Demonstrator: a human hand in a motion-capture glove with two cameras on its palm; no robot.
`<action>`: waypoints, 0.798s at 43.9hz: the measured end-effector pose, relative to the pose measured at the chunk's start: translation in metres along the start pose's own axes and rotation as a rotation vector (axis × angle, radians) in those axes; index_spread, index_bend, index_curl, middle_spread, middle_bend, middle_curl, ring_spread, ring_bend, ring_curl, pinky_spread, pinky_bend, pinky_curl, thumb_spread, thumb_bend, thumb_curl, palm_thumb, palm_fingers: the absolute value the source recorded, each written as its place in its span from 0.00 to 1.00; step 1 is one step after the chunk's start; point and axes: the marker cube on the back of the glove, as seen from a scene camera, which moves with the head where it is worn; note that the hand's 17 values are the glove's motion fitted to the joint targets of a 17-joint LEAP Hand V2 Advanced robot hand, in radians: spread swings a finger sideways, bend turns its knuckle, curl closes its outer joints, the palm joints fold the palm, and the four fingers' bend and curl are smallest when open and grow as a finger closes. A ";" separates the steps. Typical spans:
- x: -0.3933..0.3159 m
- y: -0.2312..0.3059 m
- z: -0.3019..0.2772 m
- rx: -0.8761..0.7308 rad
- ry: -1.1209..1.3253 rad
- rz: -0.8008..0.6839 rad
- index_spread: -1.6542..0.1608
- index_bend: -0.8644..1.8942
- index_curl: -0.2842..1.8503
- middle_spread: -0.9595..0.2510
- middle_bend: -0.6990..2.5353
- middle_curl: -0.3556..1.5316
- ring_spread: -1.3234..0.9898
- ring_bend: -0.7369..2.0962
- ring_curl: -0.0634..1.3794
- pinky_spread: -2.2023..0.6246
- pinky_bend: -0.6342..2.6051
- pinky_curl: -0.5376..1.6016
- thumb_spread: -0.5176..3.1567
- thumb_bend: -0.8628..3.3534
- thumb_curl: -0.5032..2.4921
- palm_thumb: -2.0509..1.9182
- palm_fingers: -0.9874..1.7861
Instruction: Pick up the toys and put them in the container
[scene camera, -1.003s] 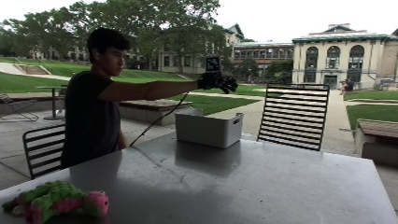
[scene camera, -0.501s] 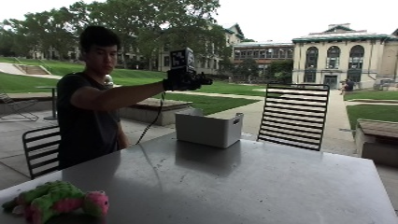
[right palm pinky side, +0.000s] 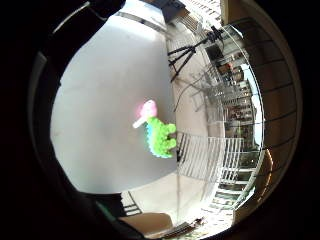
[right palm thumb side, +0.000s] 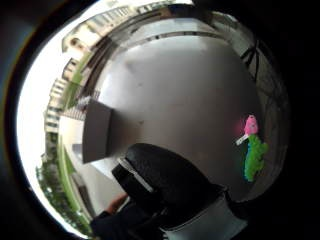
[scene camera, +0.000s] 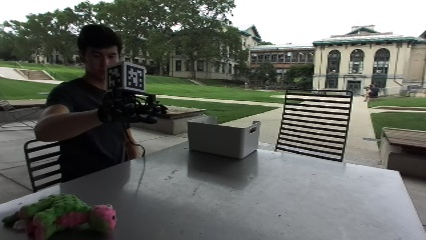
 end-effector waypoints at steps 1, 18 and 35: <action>0.010 0.002 0.005 -0.002 0.003 0.010 0.75 0.35 0.28 0.77 0.28 0.44 0.54 0.36 0.17 0.77 0.49 0.39 0.41 0.18 0.23 0.48 0.30; 0.150 0.030 0.121 -0.125 -0.100 0.145 0.75 0.34 0.25 0.75 0.29 0.43 0.53 0.34 0.19 0.77 0.47 0.39 0.41 0.18 0.22 0.48 0.32; 0.183 0.061 0.208 -0.277 -0.154 0.206 0.75 0.32 0.20 0.73 0.32 0.44 0.52 0.35 0.22 0.77 0.47 0.40 0.42 0.19 0.22 0.49 0.31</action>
